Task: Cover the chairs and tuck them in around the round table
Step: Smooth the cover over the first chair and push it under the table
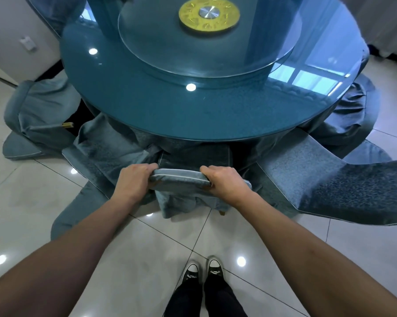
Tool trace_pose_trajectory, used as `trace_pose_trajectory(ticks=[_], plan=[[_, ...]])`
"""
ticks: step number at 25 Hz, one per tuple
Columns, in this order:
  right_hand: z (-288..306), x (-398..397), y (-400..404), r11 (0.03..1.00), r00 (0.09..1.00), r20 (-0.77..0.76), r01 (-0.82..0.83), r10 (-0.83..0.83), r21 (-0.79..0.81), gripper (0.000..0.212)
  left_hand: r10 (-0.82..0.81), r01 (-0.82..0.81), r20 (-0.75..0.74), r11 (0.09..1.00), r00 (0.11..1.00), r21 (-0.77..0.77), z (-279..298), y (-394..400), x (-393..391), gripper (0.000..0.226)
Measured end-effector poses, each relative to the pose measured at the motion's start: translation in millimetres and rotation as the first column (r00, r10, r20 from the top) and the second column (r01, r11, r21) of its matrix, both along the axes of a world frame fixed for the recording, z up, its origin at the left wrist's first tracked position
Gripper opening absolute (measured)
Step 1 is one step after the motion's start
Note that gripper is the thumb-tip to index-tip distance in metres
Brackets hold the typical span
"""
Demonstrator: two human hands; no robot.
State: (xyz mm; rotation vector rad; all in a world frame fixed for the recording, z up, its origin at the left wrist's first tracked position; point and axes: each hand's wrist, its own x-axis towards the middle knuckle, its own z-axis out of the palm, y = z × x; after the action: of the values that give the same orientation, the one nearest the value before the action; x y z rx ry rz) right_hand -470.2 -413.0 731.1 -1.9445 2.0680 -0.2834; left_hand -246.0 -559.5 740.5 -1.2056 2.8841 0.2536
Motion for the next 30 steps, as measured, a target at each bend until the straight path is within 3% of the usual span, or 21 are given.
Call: trace_pose_trajectory(ticks=[9, 15, 21, 30], plan=[[-3, 6, 9, 0.998, 0.999, -0.029, 0.032, -0.030, 0.048, 0.026, -0.063, 0.062, -0.019, 0.997, 0.998, -0.050, -16, 4, 11, 0.018], [4, 19, 14, 0.982, 0.987, -0.049, 0.156, -0.152, 0.104, 0.025, -0.028, 0.033, -0.072, 0.997, 0.997, 0.069, -10, 16, 6, 0.028], [11, 30, 27, 0.969, 0.975, -0.042, 0.222, -0.219, 0.104, 0.036, -0.060, 0.072, -0.162, 0.995, 0.985, 0.073, -5, 29, 5, 0.026], [23, 5, 45, 0.971, 0.987, -0.060, 0.155, -0.146, 0.184, 0.031, -0.075, 0.086, -0.095, 0.990, 0.993, 0.110, -3, 50, -8, 0.023]])
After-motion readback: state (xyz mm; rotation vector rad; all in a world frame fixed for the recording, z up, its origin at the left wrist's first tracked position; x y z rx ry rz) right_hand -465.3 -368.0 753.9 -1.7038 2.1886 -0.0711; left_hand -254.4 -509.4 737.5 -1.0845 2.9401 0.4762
